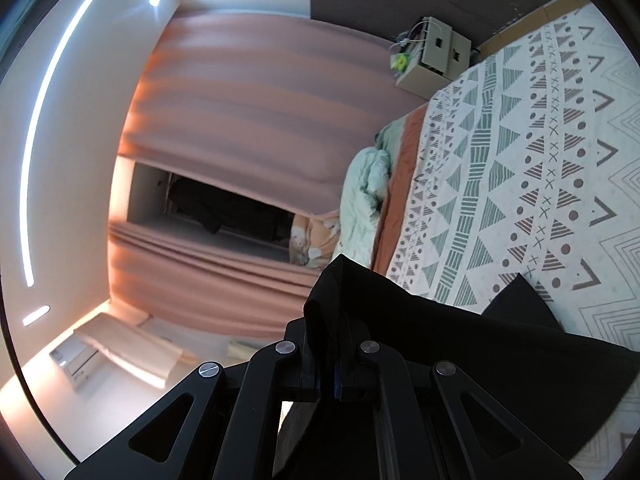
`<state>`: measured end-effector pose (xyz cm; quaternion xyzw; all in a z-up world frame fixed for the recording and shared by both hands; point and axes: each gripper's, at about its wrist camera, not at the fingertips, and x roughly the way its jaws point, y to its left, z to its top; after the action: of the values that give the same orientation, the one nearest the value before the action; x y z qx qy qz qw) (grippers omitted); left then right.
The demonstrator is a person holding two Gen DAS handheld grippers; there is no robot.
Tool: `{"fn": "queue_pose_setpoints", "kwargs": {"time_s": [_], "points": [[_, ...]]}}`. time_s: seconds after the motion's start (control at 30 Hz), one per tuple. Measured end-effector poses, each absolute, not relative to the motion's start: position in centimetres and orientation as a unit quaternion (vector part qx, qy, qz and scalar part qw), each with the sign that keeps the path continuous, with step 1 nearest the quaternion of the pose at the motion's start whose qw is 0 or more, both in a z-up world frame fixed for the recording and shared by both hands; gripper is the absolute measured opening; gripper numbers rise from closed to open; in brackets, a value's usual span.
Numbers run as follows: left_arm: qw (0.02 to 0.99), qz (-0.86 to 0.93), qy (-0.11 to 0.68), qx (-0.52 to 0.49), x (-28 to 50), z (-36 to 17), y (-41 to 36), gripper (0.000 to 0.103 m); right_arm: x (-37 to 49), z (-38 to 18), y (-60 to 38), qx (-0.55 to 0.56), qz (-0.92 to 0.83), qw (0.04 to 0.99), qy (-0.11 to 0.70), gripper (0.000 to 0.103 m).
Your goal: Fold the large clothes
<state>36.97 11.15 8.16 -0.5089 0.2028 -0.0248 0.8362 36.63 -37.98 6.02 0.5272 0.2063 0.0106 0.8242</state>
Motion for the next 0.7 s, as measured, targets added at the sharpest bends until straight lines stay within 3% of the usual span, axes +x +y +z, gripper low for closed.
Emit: {"fn": "queue_pose_setpoints", "kwargs": {"time_s": [0.5, 0.7], "points": [[0.812, 0.044, 0.216, -0.54, 45.0, -0.8, 10.8, 0.003, 42.7, -3.6, -38.8, 0.477, 0.012, 0.833, 0.281, 0.005], [0.804, 0.055, 0.263, -0.53, 47.5, -4.9, 10.5, 0.003, 43.1, -6.4, -38.8, 0.474, -0.001, 0.825, 0.308, 0.005]]}}
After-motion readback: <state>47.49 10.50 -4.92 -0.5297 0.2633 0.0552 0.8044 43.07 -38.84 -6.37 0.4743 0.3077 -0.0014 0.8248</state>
